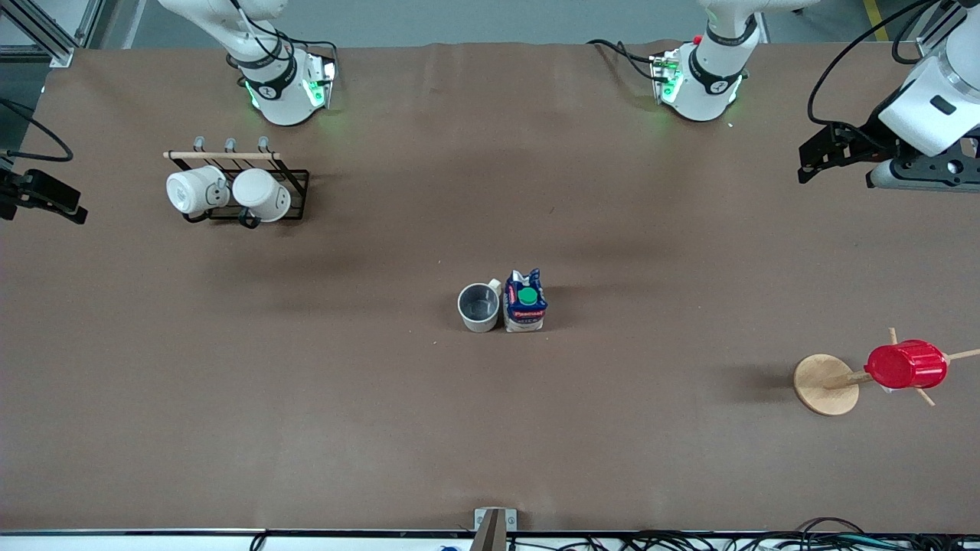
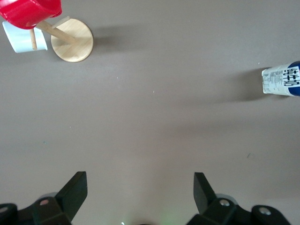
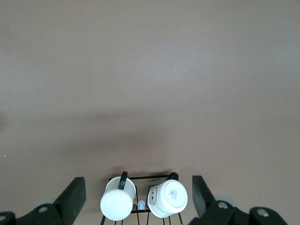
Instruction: Place cup and milk on table
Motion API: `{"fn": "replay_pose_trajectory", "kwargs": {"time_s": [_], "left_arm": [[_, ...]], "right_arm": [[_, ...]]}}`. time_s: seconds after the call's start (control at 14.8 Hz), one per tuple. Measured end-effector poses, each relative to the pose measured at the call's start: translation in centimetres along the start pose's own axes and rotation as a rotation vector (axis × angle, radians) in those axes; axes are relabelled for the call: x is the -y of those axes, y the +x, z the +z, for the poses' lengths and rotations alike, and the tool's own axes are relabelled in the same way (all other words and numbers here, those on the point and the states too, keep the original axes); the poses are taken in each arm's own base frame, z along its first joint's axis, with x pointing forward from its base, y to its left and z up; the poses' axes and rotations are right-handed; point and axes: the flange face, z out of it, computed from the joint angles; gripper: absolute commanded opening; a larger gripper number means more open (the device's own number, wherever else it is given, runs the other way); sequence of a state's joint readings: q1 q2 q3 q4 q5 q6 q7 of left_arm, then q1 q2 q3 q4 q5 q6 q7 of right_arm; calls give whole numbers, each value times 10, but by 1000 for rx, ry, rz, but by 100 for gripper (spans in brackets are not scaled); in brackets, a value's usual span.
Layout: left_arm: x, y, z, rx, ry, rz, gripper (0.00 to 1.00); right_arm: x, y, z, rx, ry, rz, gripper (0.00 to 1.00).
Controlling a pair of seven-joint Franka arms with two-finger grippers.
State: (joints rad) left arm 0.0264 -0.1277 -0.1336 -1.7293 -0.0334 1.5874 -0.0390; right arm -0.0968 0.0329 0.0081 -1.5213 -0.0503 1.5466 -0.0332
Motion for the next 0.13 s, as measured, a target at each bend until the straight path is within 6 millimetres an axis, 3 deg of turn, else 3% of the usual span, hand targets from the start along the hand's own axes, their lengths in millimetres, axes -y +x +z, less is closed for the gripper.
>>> {"fn": "replay_pose_trajectory", "kwargs": {"time_s": [0.13], "left_arm": [[0, 0, 0, 0, 0, -15, 100]], "right_arm": [[0, 0, 0, 0, -2, 0, 100]]}}
